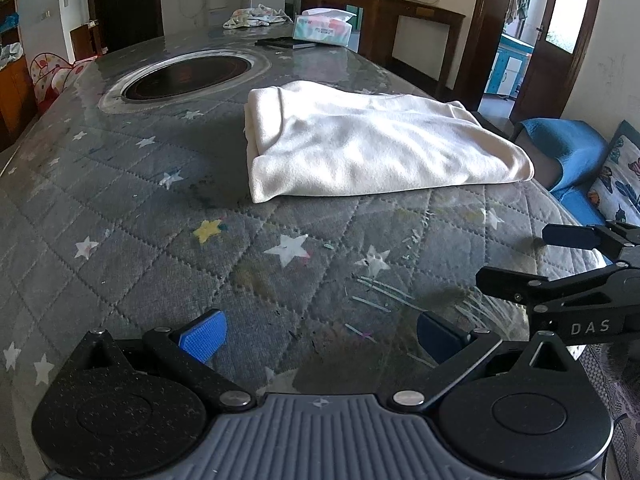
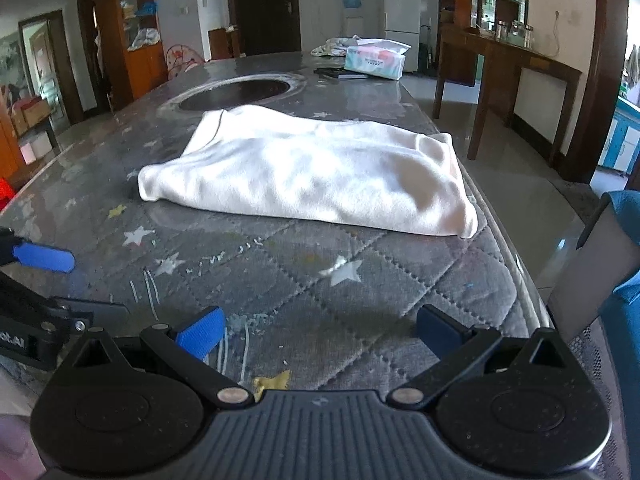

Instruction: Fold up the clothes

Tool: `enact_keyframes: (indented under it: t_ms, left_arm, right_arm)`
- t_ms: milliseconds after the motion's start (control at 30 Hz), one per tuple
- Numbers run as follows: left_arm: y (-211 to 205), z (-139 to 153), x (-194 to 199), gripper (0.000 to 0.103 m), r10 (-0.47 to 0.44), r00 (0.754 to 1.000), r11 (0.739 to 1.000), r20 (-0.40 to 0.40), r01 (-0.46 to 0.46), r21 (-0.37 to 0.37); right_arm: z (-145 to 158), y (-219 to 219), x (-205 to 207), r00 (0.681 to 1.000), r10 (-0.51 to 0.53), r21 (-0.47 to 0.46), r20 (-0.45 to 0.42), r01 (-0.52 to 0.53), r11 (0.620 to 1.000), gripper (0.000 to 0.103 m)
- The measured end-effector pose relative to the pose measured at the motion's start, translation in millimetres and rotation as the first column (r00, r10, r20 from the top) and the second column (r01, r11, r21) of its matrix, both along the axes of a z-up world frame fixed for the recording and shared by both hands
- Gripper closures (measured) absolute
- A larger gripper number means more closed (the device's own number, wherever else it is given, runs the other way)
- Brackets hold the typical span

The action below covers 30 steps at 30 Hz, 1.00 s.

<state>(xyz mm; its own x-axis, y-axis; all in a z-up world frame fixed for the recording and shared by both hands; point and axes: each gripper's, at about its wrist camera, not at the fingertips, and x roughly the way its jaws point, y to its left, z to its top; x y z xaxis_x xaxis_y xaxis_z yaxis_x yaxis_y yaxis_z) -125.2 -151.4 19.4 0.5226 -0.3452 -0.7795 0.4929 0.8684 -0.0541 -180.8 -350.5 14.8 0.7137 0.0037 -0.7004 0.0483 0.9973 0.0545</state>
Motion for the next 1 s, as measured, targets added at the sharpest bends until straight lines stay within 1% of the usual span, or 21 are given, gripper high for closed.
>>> enact_keyframes:
  t_ms: [167, 300, 500, 633, 1000]
  left_arm:
    - [-4.2, -1.2, -1.5, 0.000, -0.004, 1.000, 1.000, 0.010, 0.004, 0.029]
    - [-7.4, -2.0, -2.7, 0.000, -0.007, 1.000, 0.999, 0.018, 0.006, 0.051]
    - [-9.6, -1.9, -2.3, 0.000, 0.000, 1.000, 0.998, 0.013, -0.001, 0.064]
    - [-10.7, -1.9, -2.1, 0.000, 0.000, 1.000, 0.997, 0.013, -0.001, 0.071]
    - [-10.5, 2.2, -1.8, 0.000, 0.023, 1.000, 0.997, -0.001, -0.023, 0.072]
  right_arm:
    - [3.1, 0.1, -2.2, 1.000, 0.006, 0.021, 0.006, -0.006, 1.000, 0.000]
    - [6.3, 0.5, -4.7, 1.000, -0.012, 0.021, 0.018, 0.011, 1.000, 0.000]
    - [12.8, -0.1, -9.1, 0.999, -0.012, 0.030, 0.044, 0.011, 0.999, 0.000]
    - [14.1, 1.9, -9.6, 0.999, 0.006, 0.024, 0.039, -0.007, 1.000, 0.000]
    - [18.1, -0.9, -10.3, 0.999, -0.002, 0.030, 0.050, 0.001, 1.000, 0.000]
